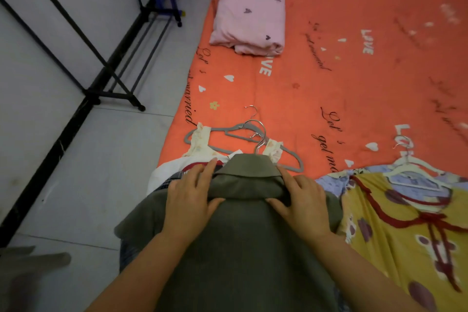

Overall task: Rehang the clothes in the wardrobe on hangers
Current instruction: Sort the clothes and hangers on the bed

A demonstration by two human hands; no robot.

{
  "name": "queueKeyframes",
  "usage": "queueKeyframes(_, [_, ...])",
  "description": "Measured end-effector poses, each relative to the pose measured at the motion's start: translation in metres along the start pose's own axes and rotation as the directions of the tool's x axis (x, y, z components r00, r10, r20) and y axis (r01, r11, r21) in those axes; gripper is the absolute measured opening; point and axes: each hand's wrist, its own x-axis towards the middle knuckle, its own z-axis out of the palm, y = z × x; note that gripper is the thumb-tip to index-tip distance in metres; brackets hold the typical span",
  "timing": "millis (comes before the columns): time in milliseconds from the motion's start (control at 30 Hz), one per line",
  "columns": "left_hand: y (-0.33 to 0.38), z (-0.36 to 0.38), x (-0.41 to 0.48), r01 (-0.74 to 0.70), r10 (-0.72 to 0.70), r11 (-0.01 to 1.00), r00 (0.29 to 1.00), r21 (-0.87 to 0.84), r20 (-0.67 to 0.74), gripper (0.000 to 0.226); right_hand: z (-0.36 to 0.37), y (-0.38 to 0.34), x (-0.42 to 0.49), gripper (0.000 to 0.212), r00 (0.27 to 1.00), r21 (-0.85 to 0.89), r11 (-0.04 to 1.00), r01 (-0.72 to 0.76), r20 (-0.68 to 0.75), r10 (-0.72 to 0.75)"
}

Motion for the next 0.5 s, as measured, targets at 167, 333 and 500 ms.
queueKeyframes(167, [0.010,-0.072,-0.028,-0.123,0.125,0.992,0.990,0.020,-0.069,0.074,-0.062,-0.034,-0.021,0.078,0.984,-0.020,0.995,0.101,-0.147,-0.103])
queueKeyframes(333, [0.023,-0.134,-0.057,-0.210,0.211,0.977,0.967,0.018,-0.143,0.075,-0.119,-0.063,-0.055,0.087,0.930,-0.090,0.981,0.172,-0.315,-0.192])
queueKeyframes(500, [0.040,-0.176,-0.083,-0.330,0.323,0.944,0.920,0.004,-0.223,0.076,-0.172,-0.083,-0.109,0.091,0.900,-0.180,0.975,0.131,-0.391,-0.193])
